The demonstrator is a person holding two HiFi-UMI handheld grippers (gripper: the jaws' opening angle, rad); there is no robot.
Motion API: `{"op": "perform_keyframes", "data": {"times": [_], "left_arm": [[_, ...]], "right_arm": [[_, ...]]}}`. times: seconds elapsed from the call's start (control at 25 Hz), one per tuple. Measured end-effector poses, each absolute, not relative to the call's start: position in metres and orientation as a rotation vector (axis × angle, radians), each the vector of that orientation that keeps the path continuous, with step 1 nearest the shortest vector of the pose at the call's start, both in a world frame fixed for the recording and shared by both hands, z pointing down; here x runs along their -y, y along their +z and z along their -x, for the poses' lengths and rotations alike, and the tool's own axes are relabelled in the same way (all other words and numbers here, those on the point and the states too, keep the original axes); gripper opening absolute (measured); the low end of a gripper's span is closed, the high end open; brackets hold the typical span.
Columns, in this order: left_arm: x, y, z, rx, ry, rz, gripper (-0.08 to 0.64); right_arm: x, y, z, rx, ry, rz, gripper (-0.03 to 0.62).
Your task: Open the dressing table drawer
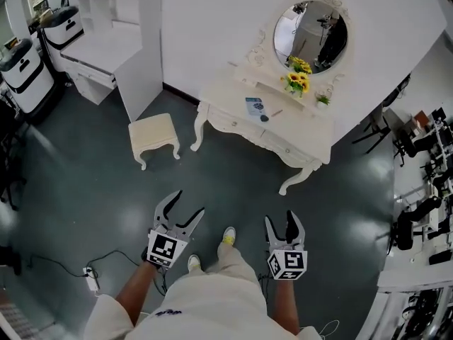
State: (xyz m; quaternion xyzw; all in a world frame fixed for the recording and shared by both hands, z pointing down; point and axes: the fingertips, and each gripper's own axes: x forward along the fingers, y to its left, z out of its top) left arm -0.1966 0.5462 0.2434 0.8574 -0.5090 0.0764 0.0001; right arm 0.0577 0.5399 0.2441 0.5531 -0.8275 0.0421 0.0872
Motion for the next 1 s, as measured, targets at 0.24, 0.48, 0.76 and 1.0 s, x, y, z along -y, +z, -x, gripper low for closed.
{"op": "perform_keyframes", "data": {"times": [0.24,0.48,0.76,1.0], "left_arm": [[-0.481,0.267,0.158,1.609,0.295,-2.643,0.304],[-0.418,0.268,0.095,1.592,0.33,-2.63,0.304],[-0.361,0.249,0.044,1.639,0.315,-2.617,0.304],[-0.334,0.25,0.02,1.682,0.337,-2.589,0.304]], "right_arm": [[-0.483,0.28,-0.093,2.454,0.201,-1.626,0.305],[-0.422,0.302,-0.139,2.447,0.235,-1.614,0.305],[-0.349,0.289,-0.166,2.533,0.203,-1.503,0.305],[-0.318,0.296,-0.188,2.598,0.285,-1.464,0.304]]}}
